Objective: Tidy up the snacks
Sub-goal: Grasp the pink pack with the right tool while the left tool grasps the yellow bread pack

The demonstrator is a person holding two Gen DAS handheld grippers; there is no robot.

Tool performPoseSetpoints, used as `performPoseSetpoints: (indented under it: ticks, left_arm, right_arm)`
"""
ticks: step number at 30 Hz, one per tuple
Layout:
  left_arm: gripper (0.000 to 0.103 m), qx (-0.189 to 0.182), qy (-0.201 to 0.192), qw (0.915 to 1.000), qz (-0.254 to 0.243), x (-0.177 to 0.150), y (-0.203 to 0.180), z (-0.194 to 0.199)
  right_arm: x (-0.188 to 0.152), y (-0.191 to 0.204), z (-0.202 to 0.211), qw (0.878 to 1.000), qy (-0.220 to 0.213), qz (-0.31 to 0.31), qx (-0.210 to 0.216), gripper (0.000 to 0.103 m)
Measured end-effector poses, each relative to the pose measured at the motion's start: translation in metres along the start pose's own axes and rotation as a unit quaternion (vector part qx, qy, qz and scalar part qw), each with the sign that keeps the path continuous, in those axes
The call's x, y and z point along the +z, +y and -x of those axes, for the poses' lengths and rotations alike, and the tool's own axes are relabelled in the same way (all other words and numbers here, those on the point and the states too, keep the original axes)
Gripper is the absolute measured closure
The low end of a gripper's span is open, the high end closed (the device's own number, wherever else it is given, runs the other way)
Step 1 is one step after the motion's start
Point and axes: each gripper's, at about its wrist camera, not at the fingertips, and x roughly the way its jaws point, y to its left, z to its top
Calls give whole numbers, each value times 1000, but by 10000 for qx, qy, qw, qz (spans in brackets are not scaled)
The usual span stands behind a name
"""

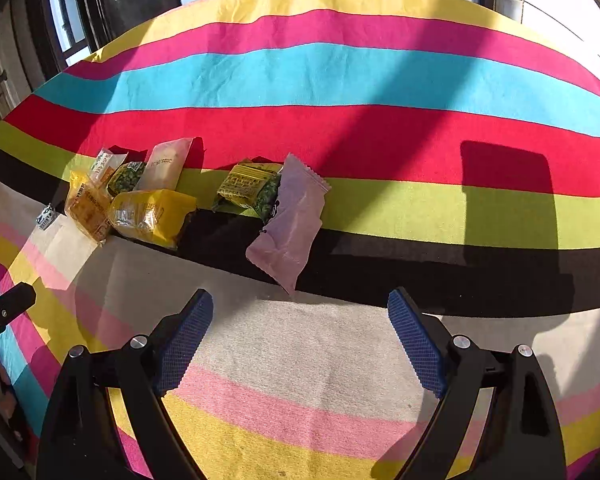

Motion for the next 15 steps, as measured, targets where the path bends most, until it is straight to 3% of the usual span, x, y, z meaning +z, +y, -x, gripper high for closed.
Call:
performPoseSetpoints:
  ticks: [3, 5, 7, 8, 9, 11, 15]
  left_arm:
    - [2, -24, -7, 10000, 17, 0, 0, -1]
    - [2, -21, -4, 10000, 14, 0, 0, -1]
    - [2, -16, -4, 10000, 10, 0, -1, -1]
    - [2, -20, -6, 10000, 12, 0, 0, -1]
    - [2, -22, -6, 10000, 13, 0, 0, -1]
    - [2, -23, -7, 10000, 15, 0, 0, -1]
    - [2, -5, 1, 10000, 1, 1, 0, -3]
  right_arm:
    - [24, 3, -22, 9995, 89, 46, -286, 17]
    - [33, -4, -31, 9996, 152, -157, -187, 17]
    - [31, -7, -28, 9996, 80, -198, -200, 25]
    - [27, -6, -24, 9998, 27, -143, -150, 38]
    - [21, -5, -18, 9999, -12, -80, -86, 57]
    - [2, -6, -2, 9999, -39, -28, 94, 75]
    - [-42, -6, 30, 9988, -197, 149, 422, 76]
